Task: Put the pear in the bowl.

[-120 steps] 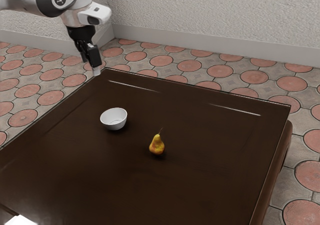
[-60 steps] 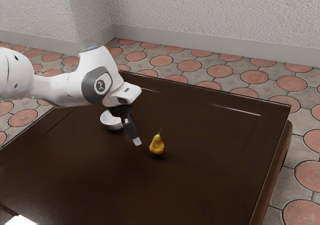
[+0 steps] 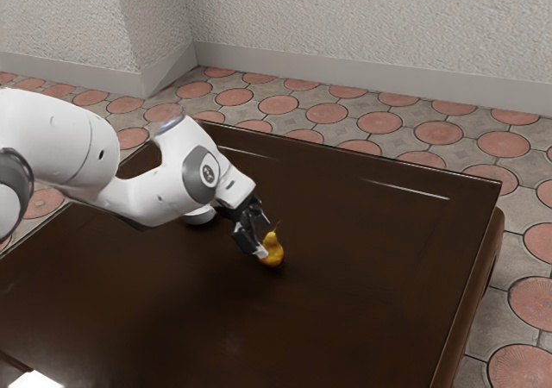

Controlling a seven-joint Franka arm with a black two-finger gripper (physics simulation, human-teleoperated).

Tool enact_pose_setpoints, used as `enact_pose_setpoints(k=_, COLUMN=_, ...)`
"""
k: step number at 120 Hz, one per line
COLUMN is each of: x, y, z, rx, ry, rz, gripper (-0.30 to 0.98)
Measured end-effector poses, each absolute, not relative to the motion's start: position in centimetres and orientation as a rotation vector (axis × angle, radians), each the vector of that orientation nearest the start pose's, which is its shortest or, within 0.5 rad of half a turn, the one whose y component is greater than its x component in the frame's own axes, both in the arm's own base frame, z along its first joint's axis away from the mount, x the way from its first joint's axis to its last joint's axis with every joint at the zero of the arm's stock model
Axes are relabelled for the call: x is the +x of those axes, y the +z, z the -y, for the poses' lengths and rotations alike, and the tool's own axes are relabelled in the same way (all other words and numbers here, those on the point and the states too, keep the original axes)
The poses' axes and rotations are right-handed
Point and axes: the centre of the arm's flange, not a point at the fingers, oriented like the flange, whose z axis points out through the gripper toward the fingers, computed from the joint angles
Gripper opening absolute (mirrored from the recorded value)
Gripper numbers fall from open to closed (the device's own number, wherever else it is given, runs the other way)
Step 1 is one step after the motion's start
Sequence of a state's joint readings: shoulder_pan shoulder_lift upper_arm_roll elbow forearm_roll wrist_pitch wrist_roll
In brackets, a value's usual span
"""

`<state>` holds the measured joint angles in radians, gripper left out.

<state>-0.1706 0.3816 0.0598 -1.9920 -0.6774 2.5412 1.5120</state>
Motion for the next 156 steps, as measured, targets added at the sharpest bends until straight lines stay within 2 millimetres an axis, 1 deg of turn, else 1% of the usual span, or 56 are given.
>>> enact_pose_setpoints(k=10, x=62.5, y=26.9, z=6.2, rx=-2.781, ry=-0.654, rz=-1.743, gripper=0.69)
enact_pose_setpoints(k=29, x=62.3, y=24.6, z=6.2, rx=-2.830, ry=-0.716, rz=-1.725, gripper=0.69)
enact_pose_setpoints(k=40, x=62.2, y=23.7, z=6.4, rx=-2.832, ry=-0.733, rz=-1.738, gripper=0.69)
enact_pose_setpoints(k=54, x=62.9, y=23.5, z=6.9, rx=-2.805, ry=-0.770, rz=-1.764, gripper=0.68)
enact_pose_setpoints(k=58, x=63.0, y=23.4, z=6.9, rx=-2.800, ry=-0.777, rz=-1.769, gripper=0.64)
enact_pose_setpoints(k=69, x=63.0, y=23.4, z=6.9, rx=-2.784, ry=-0.784, rz=-1.785, gripper=0.41)
enact_pose_setpoints(k=74, x=63.0, y=23.4, z=6.9, rx=-2.776, ry=-0.786, rz=-1.794, gripper=0.33)
enact_pose_setpoints(k=82, x=62.9, y=23.7, z=6.9, rx=-2.756, ry=-0.791, rz=-1.810, gripper=0.25)
enact_pose_setpoints(k=88, x=62.9, y=24.4, z=7.0, rx=-2.736, ry=-0.806, rz=-1.822, gripper=0.21)
enact_pose_setpoints(k=92, x=62.8, y=25.3, z=7.0, rx=-2.717, ry=-0.825, rz=-1.828, gripper=0.18)
enact_pose_setpoints(k=100, x=62.5, y=28.9, z=6.6, rx=-2.656, ry=-0.884, rz=-1.837, gripper=0.15)
enact_pose_setpoints(k=105, x=62.2, y=31.0, z=5.5, rx=-2.622, ry=-0.914, rz=-1.827, gripper=0.13)
enact_pose_setpoints(k=109, x=62.1, y=32.7, z=4.0, rx=-2.591, ry=-0.929, rz=-1.812, gripper=0.11)
enact_pose_setpoints(k=117, x=61.9, y=35.2, z=-0.9, rx=-2.536, ry=-0.908, rz=-1.759, gripper=0.08)
enact_pose_setpoints(k=124, x=61.9, y=36.5, z=-5.2, rx=-2.499, ry=-0.864, rz=-1.718, gripper=0.06)
enact_pose_setpoints(k=129, x=62.2, y=37.5, z=-7.7, rx=-2.470, ry=-0.845, rz=-1.692, gripper=0.05)
enact_pose_setpoints(k=134, x=63.0, y=38.2, z=-9.6, rx=-2.442, ry=-0.833, rz=-1.673, gripper=0.05)
enact_pose_setpoints(k=140, x=64.1, y=38.0, z=-11.8, rx=-2.424, ry=-0.806, rz=-1.650, gripper=0.05)
enact_pose_setpoints(k=146, x=64.9, y=36.9, z=-13.4, rx=-2.428, ry=-0.775, rz=-1.635, gripper=0.05)
enact_pose_setpoints(k=150, x=65.3, y=36.1, z=-14.0, rx=-2.432, ry=-0.758, rz=-1.631, gripper=0.06)
enact_pose_setpoints(k=156, x=65.8, y=34.6, z=-14.4, rx=-2.450, ry=-0.741, rz=-1.628, gripper=0.06)
